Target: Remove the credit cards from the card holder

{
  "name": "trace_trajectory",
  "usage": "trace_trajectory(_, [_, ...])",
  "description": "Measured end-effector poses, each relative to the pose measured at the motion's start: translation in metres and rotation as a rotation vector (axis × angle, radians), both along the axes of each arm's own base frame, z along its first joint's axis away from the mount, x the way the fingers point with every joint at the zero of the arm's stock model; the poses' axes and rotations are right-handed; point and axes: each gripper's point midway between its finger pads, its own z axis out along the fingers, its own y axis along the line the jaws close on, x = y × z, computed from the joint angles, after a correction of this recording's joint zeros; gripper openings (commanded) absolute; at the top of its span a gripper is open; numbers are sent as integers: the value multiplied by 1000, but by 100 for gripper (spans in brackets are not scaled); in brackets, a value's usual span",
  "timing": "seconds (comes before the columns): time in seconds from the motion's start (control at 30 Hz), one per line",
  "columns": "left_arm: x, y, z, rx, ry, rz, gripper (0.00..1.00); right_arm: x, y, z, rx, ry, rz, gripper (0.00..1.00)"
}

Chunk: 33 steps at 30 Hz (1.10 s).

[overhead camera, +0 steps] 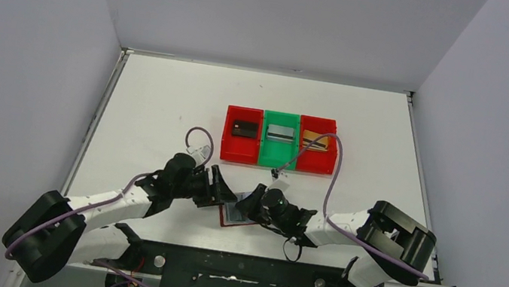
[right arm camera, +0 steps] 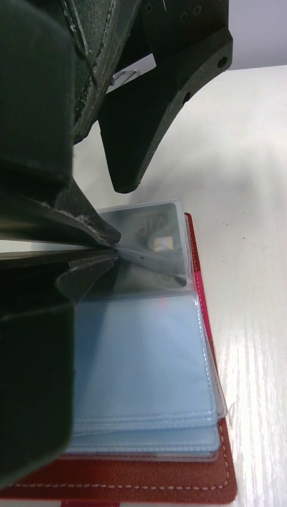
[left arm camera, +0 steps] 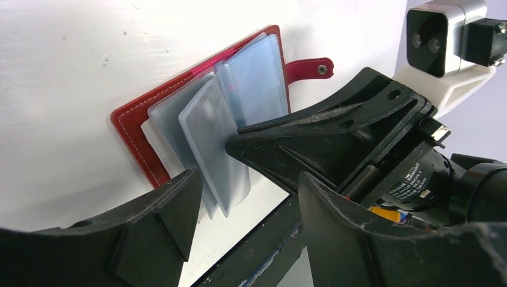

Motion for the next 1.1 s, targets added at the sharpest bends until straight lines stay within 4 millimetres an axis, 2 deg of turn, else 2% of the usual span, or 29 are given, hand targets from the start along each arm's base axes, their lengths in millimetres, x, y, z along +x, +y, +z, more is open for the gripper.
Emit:
trace_trajectory(0.27, [0,-12,0,-26,-1,-14,56,-2,-3,-3,16,13,-5,10])
trace_trajectory(0.67, [7,-9,5,-25,-28,33,56,-2,-3,4,53,5,-9,10])
trace_trajectory(1.1, [4,-3,-18,46,35,57,54,-3,-3,5,78,11,-21,10])
